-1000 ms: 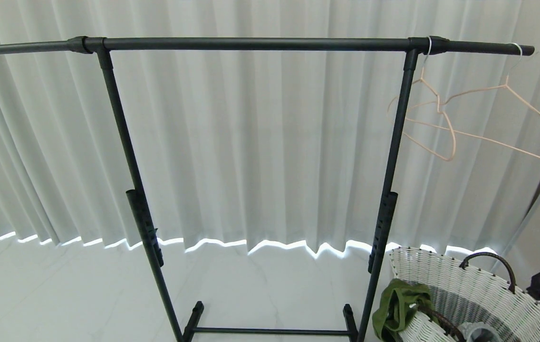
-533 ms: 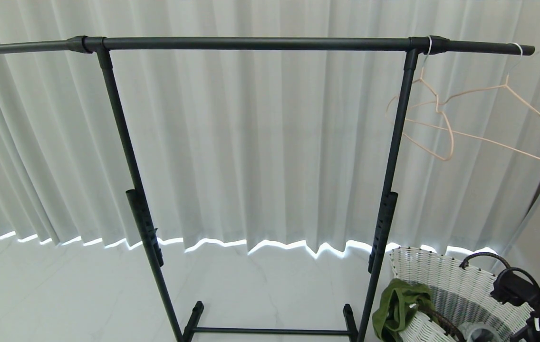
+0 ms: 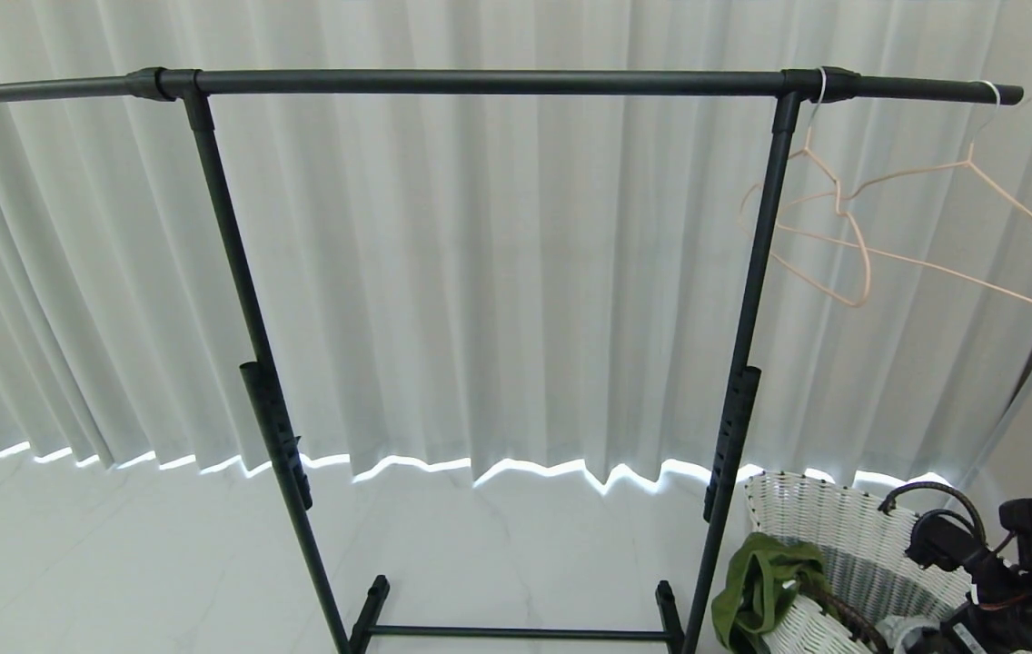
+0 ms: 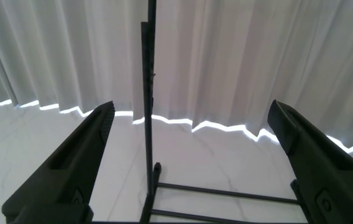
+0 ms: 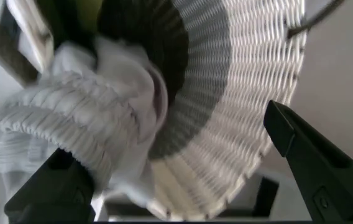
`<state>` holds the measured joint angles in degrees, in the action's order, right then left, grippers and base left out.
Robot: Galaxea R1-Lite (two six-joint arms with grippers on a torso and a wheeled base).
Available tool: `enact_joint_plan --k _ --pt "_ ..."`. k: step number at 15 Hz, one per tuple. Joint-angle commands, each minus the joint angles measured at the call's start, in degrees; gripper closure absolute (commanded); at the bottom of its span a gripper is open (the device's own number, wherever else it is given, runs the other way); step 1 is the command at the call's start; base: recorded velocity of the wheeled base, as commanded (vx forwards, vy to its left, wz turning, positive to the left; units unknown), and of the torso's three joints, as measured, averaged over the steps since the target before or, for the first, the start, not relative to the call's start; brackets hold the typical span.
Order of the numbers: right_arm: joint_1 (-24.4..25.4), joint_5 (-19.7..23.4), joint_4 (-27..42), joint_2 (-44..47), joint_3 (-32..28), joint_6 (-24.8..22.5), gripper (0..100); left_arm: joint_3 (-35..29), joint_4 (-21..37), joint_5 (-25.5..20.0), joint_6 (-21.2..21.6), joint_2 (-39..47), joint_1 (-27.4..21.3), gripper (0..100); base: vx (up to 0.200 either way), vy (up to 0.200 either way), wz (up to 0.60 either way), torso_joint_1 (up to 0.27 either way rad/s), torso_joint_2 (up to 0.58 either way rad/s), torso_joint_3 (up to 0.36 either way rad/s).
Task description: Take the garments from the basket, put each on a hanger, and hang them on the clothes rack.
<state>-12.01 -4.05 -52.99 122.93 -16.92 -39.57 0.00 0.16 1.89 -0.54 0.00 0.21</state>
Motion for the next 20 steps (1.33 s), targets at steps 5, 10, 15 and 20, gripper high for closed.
enact_joint_plan --k 5,10,15,20 --pt "-0.21 2.11 -1.24 2.84 -0.22 -0.77 0 0.0 0.02 0.04 0.01 0.09 -0.03 0 0.0 0.0 0.0 0.0 0.0 0.0" --pt "0.05 1.67 -2.82 2.05 0.84 -0.86 100 0.0 0.02 0.04 -0.08 0.09 0.06 0 0.0 0.0 0.0 0.0 0.0 0.0" --pt "0.76 1.67 -5.81 -14.82 11.73 -1.03 100 0.0 0.02 0.04 0.36 0.09 0.06 0 0.0 0.0 0.0 0.0 0.0 0.0" --pt "0.76 1.41 7.47 -35.74 10.77 -1.03 100 0.0 0.02 0.04 0.54 0.09 0.06 0 0.0 0.0 0.0 0.0 0.0 0.0"
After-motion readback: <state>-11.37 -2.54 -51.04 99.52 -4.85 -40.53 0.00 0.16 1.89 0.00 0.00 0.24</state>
